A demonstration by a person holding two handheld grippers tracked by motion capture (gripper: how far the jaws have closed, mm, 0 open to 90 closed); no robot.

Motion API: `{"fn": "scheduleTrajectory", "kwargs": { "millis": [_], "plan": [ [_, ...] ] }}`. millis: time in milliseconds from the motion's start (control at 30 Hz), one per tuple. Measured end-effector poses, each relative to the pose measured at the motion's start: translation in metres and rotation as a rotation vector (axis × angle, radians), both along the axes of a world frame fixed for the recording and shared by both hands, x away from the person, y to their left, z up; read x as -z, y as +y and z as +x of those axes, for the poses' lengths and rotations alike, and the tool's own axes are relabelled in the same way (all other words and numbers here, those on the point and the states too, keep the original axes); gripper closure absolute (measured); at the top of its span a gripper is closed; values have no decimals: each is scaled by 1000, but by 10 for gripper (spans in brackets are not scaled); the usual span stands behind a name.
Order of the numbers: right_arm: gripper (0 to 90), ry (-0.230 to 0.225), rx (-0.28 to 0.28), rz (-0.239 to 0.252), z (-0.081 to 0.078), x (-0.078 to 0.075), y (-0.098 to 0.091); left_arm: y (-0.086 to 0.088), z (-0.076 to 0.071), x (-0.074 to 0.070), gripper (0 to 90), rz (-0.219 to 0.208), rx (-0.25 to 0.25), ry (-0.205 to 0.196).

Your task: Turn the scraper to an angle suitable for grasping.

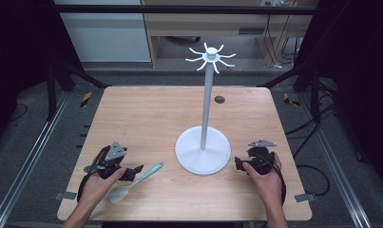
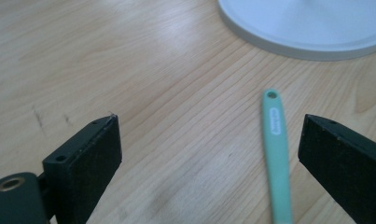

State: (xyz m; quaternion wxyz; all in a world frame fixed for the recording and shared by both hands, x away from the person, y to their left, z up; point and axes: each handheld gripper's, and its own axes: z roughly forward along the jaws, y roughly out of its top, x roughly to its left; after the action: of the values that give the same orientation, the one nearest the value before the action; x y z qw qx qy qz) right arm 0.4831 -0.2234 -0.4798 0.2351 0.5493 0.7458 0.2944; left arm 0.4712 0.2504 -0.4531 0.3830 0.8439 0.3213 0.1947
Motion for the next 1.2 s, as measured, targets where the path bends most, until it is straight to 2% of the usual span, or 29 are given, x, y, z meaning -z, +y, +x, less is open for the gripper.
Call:
{"fn": "scheduleTrajectory", "kwargs": {
  "millis": [100,167,200,233,300,333,400,433,467,600,667,733,833,867,900,967,1000,1033,1100,1133,1200],
  "plan": [
    [81,-2,2,-2,0,0,0,-12,5,-19,60,21,43,10],
    [81,1,2,-3,0,0,1,-16,7,-24,61,34,58,18],
    [81,-3,0,-5,0,0,1,-27,11,-36,60,84,92,23],
    [81,-3,1,-4,0,0,1,-33,14,-42,62,111,107,24],
    [81,-3,3,-2,0,0,0,-38,16,-47,61,121,116,30],
    [81,-5,3,-2,0,0,0,-46,21,-52,61,135,127,48],
    [81,-4,3,0,0,0,0,-49,24,-53,62,146,128,58],
    [81,-3,1,0,0,0,0,-54,30,-54,66,165,108,67],
    [81,-3,-1,0,0,1,0,-55,33,-52,69,166,99,77],
    [81,-3,0,7,0,2,-1,-60,39,-40,103,176,76,116],
    [81,-3,-1,13,0,2,-2,-62,39,-34,115,233,88,141],
    [81,-4,0,10,1,2,-3,-61,40,-32,188,228,72,144],
    [81,1,2,13,2,2,-3,-62,42,-31,261,243,69,158],
    [81,-2,-1,12,2,2,-1,-63,42,-31,319,273,58,149],
    [81,-1,-7,12,1,2,0,-63,42,-31,353,273,58,149],
    [81,2,-15,14,1,1,2,-65,42,-31,494,281,65,160],
    [81,2,-15,14,1,1,2,-66,42,-30,494,270,66,169],
    [81,4,-20,15,1,1,3,-69,42,-25,601,300,88,180],
    [81,7,-19,15,1,1,3,-70,42,-22,680,313,95,192],
    [82,1,-17,21,1,1,3,-72,42,-15,745,317,100,213],
    [82,3,-16,22,1,1,2,-71,43,-10,785,312,95,230]
  ]
}}
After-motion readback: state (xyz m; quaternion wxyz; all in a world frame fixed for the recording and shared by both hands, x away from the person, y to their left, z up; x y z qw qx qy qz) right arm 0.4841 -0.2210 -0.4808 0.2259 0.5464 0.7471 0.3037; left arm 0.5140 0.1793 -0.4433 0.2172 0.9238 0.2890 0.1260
